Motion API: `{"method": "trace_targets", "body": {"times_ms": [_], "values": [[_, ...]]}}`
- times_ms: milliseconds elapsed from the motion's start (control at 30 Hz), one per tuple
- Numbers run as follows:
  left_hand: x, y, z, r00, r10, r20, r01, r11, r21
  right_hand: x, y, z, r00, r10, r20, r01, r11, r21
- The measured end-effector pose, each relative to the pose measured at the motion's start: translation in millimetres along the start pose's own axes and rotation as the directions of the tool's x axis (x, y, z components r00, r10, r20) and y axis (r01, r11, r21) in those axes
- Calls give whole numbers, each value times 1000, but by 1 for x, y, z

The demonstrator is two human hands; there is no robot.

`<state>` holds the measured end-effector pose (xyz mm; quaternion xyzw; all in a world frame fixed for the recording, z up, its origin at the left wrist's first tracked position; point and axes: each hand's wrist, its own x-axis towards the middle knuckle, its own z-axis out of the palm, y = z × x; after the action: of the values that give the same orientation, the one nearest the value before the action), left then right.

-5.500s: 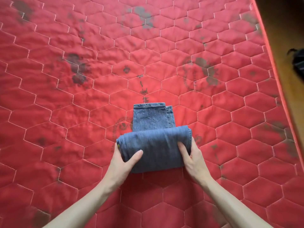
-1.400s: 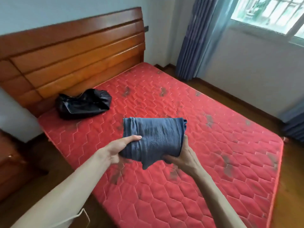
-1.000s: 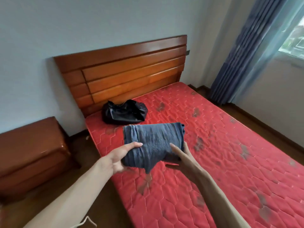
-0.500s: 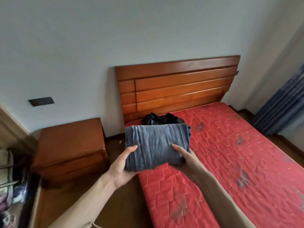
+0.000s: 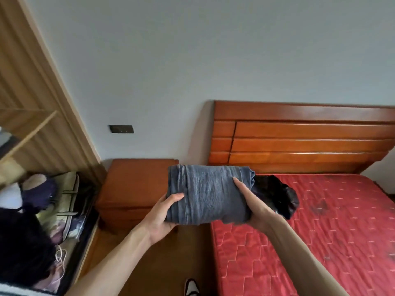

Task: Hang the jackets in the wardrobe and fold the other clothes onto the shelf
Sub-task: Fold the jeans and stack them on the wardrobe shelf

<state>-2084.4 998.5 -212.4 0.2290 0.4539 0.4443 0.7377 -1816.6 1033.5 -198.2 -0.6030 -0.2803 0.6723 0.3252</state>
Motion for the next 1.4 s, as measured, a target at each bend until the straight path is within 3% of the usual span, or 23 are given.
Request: {"method": "trace_targets", "body": {"times_ms": [133,367,533,767,1000,1400], "values": [[27,35,-19,994,70,-87,-71,997,-5,50,-38,29,981,137,139,-128,989,-72],[64,98,-49,946,154,-286,-192,975,-112,135,-96,104,962,-133,240,157,984,-82],[77,131,-79,874,198,-444,-299,939,-168,183,-124,161,875,-280,394,348,931,-112],[74,155,-131,734,232,-639,-454,866,-207,211,-141,249,754,-285,593,435,891,-126],[51,178,-194,641,203,-740,-555,789,-264,223,-141,349,630,-276,726,492,865,-98],[17,248,-302,523,219,-824,-646,732,-216,233,-143,516,573,-266,776,510,856,-83]]}}
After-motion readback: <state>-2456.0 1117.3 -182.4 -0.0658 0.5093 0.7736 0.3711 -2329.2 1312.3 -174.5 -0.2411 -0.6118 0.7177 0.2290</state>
